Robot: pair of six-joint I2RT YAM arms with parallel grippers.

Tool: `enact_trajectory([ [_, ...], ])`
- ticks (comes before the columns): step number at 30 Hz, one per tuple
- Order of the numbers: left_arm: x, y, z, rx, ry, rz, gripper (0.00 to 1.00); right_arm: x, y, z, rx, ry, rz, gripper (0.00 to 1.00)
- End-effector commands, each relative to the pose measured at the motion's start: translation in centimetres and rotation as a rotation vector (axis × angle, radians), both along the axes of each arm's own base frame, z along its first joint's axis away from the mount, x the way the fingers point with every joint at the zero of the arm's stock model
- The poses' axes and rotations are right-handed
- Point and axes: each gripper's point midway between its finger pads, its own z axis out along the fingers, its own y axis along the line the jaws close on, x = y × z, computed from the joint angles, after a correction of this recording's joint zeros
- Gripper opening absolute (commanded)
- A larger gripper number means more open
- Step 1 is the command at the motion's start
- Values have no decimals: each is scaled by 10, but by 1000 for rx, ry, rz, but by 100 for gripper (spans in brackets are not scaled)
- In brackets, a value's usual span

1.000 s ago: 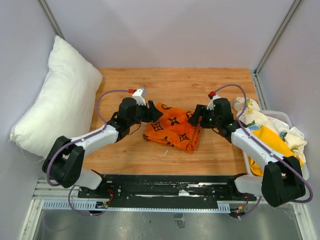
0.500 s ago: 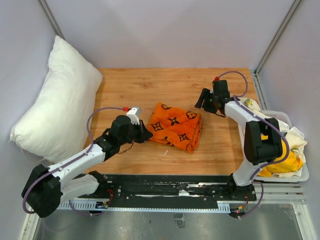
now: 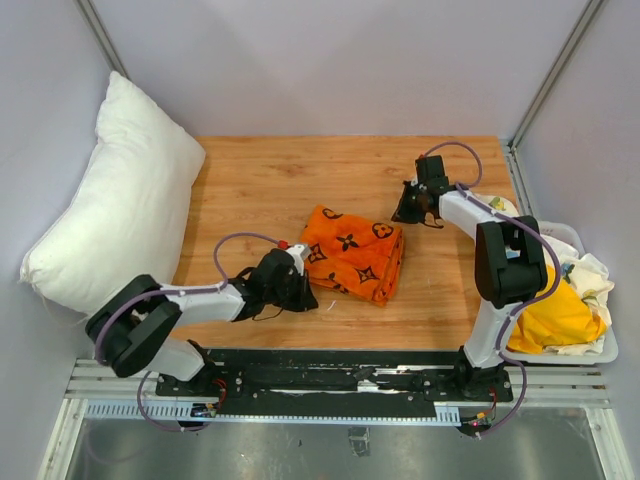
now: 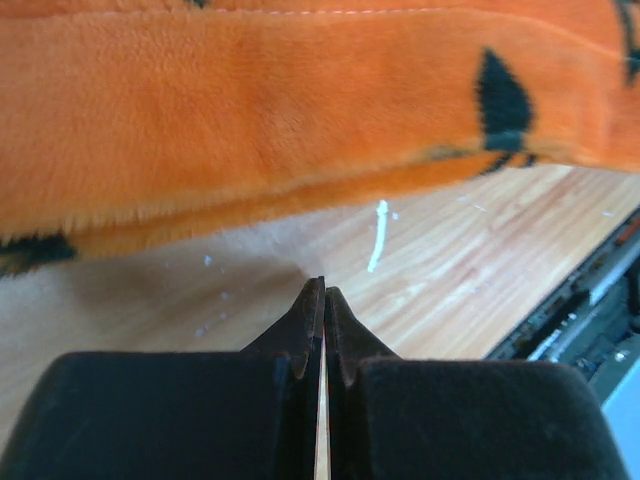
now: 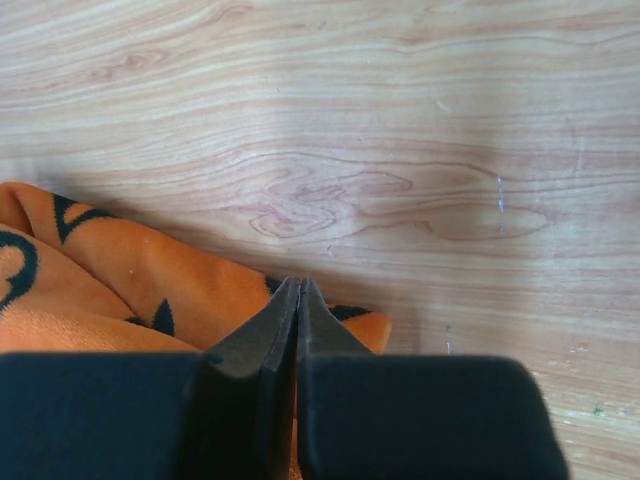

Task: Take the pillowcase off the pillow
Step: Adjust the pillowcase at the center of the board.

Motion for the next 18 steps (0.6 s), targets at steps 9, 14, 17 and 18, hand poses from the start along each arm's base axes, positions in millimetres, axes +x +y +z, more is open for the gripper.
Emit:
enact_trajectory([
  [9, 51, -24, -18, 92, -82, 21, 0, -33, 13, -32, 52, 79, 61, 1],
  [14, 70, -12, -25, 149, -79, 66, 0, -57, 27, -36, 56, 97, 105, 1],
  [17, 85, 1, -22, 157, -84, 118, 0, -74, 32, -36, 41, 101, 133, 1],
  [18, 91, 6, -20, 158, -89, 137, 0, -79, 33, -35, 39, 101, 138, 1],
])
